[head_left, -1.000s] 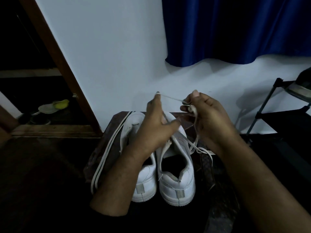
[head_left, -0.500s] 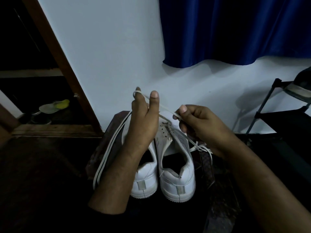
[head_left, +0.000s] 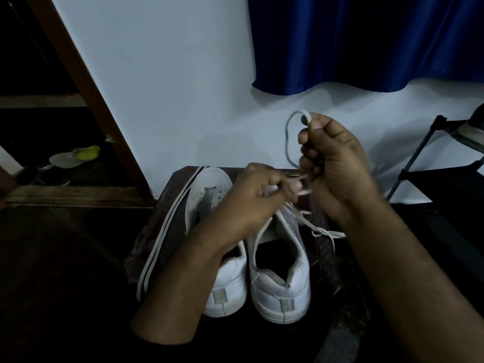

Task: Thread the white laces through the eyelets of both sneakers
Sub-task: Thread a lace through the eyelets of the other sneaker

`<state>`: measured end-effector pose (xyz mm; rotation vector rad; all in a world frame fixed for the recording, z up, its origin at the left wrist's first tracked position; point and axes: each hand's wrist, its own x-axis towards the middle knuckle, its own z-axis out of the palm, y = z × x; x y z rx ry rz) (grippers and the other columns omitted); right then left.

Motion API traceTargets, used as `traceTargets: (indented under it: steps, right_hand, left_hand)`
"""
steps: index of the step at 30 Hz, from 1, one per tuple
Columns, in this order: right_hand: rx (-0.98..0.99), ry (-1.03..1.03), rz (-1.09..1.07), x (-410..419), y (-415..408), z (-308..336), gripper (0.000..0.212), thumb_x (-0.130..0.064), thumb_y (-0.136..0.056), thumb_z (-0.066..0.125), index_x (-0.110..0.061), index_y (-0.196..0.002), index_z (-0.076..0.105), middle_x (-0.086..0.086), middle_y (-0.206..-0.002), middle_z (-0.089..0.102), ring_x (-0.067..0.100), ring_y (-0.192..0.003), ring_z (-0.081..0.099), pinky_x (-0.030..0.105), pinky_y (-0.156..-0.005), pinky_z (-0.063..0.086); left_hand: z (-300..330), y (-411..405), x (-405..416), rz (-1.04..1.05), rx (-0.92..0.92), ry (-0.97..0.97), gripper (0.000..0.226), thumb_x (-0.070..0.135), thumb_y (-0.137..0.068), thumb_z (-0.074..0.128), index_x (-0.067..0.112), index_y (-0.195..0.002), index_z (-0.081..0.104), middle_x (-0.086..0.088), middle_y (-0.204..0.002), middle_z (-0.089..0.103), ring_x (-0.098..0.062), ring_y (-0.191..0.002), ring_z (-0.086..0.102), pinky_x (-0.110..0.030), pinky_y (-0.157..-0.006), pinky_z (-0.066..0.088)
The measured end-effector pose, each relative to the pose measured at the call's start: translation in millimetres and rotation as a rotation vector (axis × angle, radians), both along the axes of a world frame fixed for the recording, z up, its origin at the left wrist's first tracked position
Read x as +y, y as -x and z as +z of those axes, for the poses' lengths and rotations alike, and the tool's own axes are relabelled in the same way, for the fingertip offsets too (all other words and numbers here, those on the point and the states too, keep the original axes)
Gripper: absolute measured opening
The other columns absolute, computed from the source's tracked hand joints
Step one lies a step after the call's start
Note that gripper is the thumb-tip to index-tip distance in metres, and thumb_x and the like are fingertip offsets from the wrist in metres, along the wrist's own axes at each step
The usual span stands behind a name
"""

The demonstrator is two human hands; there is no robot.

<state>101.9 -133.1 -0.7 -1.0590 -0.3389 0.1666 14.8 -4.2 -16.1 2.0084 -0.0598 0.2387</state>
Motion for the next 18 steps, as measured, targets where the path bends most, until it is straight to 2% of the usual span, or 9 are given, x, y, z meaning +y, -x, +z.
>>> traceTargets:
  steps: [2, 3, 5, 8, 10, 12, 15, 16, 18]
  right_hand:
    - [-0.160, 0.329, -0.237, -7, -4, -6, 0.017, -0.021, -0.103, 0.054, -0.012, -0.099, 0.068, -0.004, -0.076, 0.064, 0.001, -0.056, 0.048, 0.014, -0.049, 0.039]
    - [-0.270, 0.513, -0.338, -8, -7, -11, 0.021, -0.028, -0.103, 0.055, -0.013, -0.096, 0.069, -0.011, -0.075, 0.066, -0.002, -0.058, 0.054, 0.012, -0.052, 0.042]
    - [-0.457, 0.842, -0.392, -8, -10, -22, 0.026, -0.037, -0.101, 0.057, -0.018, -0.088, 0.070, -0.015, -0.074, 0.068, -0.003, -0.068, 0.060, 0.012, -0.057, 0.041]
    - [-0.607, 1.141, -0.345, -1, -16, -43, 0.029, -0.033, -0.099, 0.059, -0.011, -0.087, 0.073, 0.007, -0.083, 0.064, 0.024, -0.077, 0.060, 0.026, -0.063, 0.031]
    - [-0.665, 1.270, -0.339, 2, -23, -57, 0.030, -0.031, -0.099, 0.058, -0.006, -0.092, 0.073, 0.016, -0.086, 0.061, 0.036, -0.082, 0.056, 0.032, -0.069, 0.036]
    - [-0.640, 1.375, -0.356, 0, -27, -62, 0.027, -0.031, -0.098, 0.058, -0.008, -0.100, 0.071, 0.017, -0.093, 0.062, 0.040, -0.090, 0.054, 0.039, -0.078, 0.044]
    - [-0.585, 1.494, -0.398, -4, -25, -58, 0.028, -0.036, -0.098, 0.054, -0.016, -0.108, 0.070, 0.011, -0.108, 0.062, 0.037, -0.103, 0.052, 0.041, -0.086, 0.039]
    - [-0.584, 1.488, -0.395, -4, -21, -54, 0.027, -0.039, -0.099, 0.053, -0.022, -0.110, 0.069, 0.007, -0.114, 0.060, 0.034, -0.109, 0.051, 0.040, -0.088, 0.036]
    - [-0.643, 1.291, -0.339, -1, -11, -45, 0.026, -0.047, -0.100, 0.049, -0.032, -0.110, 0.068, -0.002, -0.118, 0.057, 0.025, -0.114, 0.053, 0.039, -0.093, 0.036]
  left_hand:
    - [8, 3, 9, 0.174, -0.060, 0.171, 0.027, 0.029, -0.101, 0.062, 0.011, -0.083, 0.069, 0.007, -0.095, 0.067, 0.008, -0.087, 0.063, -0.008, -0.080, 0.045]
    - [10, 3, 14, 0.268, -0.072, 0.259, 0.029, 0.031, -0.102, 0.060, 0.011, -0.083, 0.067, 0.007, -0.093, 0.067, 0.008, -0.082, 0.061, -0.005, -0.075, 0.045]
    - [11, 0, 23, 0.400, -0.098, 0.393, 0.031, 0.034, -0.104, 0.057, 0.015, -0.080, 0.064, 0.000, -0.086, 0.063, 0.001, -0.075, 0.059, -0.003, -0.066, 0.044]
    - [8, 0, 27, 0.390, -0.110, 0.333, 0.039, 0.037, -0.106, 0.053, 0.012, -0.077, 0.062, -0.006, -0.082, 0.059, -0.012, -0.080, 0.055, -0.010, -0.068, 0.043]
    - [5, 1, 27, 0.349, -0.101, 0.325, 0.041, 0.037, -0.105, 0.055, 0.010, -0.075, 0.059, -0.003, -0.072, 0.057, -0.015, -0.075, 0.055, -0.019, -0.072, 0.045]
    - [5, 2, 29, 0.352, -0.099, 0.355, 0.040, 0.033, -0.104, 0.059, 0.010, -0.072, 0.054, 0.001, -0.061, 0.047, -0.014, -0.062, 0.048, -0.024, -0.066, 0.044]
    - [1, 1, 33, 0.401, -0.126, 0.089, 0.042, 0.036, -0.103, 0.060, 0.005, -0.075, 0.057, 0.004, -0.056, 0.042, -0.010, -0.053, 0.040, -0.025, -0.058, 0.037]
    - [0, 2, 32, 0.411, -0.125, -0.033, 0.041, 0.036, -0.103, 0.059, 0.005, -0.077, 0.061, 0.009, -0.052, 0.041, -0.005, -0.049, 0.037, -0.021, -0.055, 0.034]
    - [0, 3, 28, 0.379, -0.094, -0.149, 0.038, 0.035, -0.104, 0.058, 0.007, -0.080, 0.067, 0.011, -0.048, 0.043, -0.003, -0.046, 0.043, -0.015, -0.049, 0.030]
